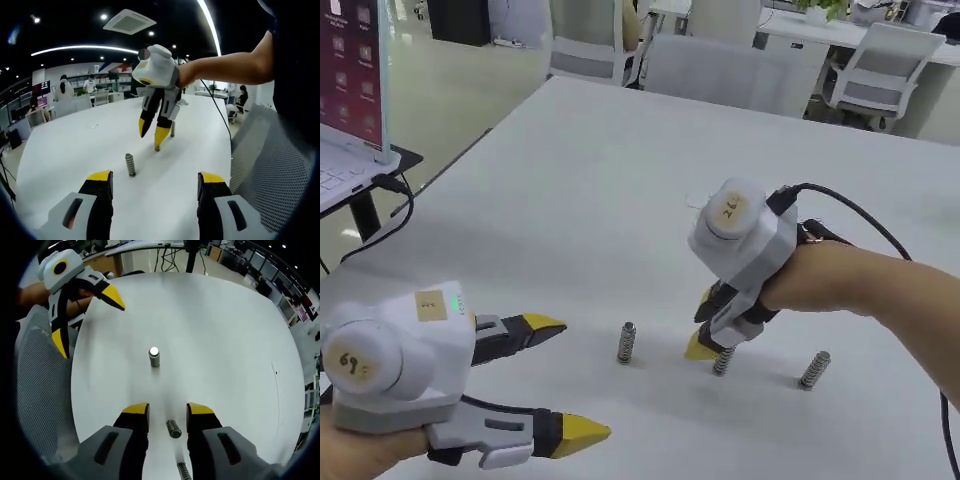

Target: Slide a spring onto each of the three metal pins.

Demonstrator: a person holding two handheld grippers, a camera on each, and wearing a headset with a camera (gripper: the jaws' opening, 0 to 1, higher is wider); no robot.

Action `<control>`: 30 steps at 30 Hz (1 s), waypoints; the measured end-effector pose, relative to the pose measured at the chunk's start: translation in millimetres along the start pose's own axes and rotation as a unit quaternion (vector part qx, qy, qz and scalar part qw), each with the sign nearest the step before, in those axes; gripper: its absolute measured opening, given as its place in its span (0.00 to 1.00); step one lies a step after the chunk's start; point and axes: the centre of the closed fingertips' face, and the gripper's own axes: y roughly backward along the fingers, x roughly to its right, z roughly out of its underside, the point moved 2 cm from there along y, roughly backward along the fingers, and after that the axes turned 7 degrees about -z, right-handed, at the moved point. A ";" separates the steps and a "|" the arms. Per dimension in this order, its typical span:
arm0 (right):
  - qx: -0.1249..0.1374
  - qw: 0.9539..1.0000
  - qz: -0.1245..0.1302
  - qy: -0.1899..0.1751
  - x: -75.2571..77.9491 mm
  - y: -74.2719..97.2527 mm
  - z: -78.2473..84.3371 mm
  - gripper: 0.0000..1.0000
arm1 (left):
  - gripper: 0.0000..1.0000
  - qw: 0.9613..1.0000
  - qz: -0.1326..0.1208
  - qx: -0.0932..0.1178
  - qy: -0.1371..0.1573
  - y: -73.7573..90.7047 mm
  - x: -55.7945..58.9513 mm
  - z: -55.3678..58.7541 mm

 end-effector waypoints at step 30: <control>0.035 0.997 0.030 -0.059 -7.8 24.9 58.2 0.30 | 0.66 1.000 0.014 -0.014 -0.015 -9.2 9.3 -10.8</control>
